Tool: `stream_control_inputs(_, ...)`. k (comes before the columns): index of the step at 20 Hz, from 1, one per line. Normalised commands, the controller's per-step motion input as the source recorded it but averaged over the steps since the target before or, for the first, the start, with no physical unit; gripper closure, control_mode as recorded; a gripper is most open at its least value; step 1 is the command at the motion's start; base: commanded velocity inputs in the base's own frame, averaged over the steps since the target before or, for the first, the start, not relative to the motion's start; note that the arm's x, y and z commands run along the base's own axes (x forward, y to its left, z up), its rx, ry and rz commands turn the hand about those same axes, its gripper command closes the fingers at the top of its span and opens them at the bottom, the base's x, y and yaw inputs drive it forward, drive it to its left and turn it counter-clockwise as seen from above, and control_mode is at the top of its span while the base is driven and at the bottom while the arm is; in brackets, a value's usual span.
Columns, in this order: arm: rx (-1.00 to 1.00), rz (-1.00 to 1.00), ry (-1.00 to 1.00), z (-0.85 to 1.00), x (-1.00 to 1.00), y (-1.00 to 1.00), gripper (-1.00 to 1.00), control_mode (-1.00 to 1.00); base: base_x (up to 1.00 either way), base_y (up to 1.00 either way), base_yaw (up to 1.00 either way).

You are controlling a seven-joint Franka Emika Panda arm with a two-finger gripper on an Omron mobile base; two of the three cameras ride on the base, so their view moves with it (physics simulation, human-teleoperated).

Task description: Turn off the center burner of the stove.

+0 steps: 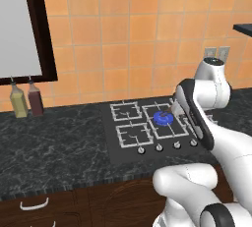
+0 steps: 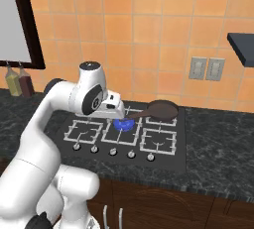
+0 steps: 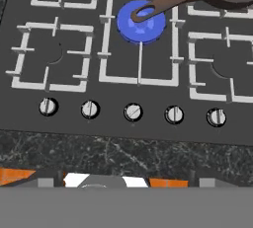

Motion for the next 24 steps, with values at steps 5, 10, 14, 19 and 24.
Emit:
stream_control_inputs(5,-0.09,0.04,0.00,-0.19,-0.04,-0.19,-1.00,-1.00,0.00,0.00,0.00)
stream_control_inputs(10,0.00,0.39,0.04,-0.16,-0.01,-0.01,-1.00,-1.00,0.00,0.00,0.00)
stream_control_inputs(14,0.00,0.58,0.07,-0.23,0.00,0.00,-1.00,-1.00,0.00,0.00,0.00)
stream_control_inputs(19,-0.08,0.57,0.05,-0.29,0.00,0.00,-1.00,-1.00,0.00,0.00,0.00)
stream_control_inputs(24,-0.03,0.46,0.04,-0.22,0.19,0.03,-1.00,-1.00,0.00,0.00,0.00)
